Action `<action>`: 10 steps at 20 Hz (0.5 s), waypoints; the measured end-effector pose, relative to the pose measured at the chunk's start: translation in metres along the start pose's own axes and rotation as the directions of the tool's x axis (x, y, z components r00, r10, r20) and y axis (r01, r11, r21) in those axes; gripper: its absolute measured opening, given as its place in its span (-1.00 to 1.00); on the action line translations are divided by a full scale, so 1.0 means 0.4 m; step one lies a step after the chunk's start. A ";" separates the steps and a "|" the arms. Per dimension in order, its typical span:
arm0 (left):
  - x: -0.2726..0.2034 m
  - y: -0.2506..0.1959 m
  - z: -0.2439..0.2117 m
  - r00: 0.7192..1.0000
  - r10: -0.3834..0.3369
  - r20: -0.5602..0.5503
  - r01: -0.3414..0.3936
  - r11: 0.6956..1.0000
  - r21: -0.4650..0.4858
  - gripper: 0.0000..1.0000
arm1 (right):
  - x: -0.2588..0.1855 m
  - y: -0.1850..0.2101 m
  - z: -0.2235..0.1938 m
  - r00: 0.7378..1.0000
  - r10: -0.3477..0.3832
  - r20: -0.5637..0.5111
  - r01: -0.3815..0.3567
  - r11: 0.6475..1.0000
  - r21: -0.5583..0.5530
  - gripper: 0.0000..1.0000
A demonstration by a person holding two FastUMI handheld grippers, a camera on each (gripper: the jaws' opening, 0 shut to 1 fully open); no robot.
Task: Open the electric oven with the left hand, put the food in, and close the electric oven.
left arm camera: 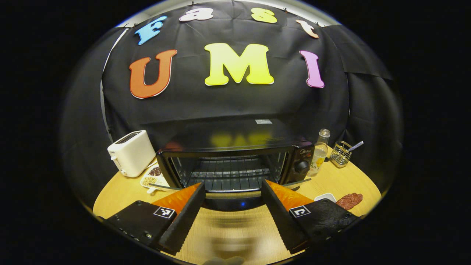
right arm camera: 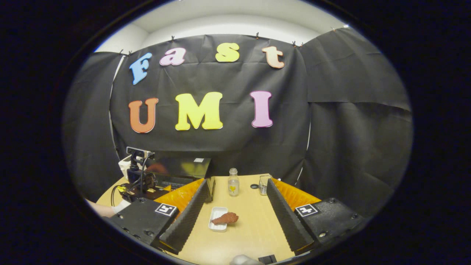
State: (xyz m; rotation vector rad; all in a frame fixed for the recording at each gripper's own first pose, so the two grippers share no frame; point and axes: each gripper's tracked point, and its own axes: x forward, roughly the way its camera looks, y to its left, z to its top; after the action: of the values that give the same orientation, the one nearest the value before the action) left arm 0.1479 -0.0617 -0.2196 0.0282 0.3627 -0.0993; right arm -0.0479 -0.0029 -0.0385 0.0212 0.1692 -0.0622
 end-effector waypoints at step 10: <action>-0.068 -0.008 -0.167 0.994 -0.007 -0.108 0.006 1.000 -0.010 0.94 | -0.058 -0.018 -0.058 0.999 0.013 -0.045 -0.013 1.000 0.002 1.00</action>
State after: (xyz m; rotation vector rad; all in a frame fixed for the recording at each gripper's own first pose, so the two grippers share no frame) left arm 0.0987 -0.0594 -0.2725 0.0234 0.4717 -0.1024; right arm -0.0749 -0.0079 -0.0577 0.0253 0.2137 -0.0486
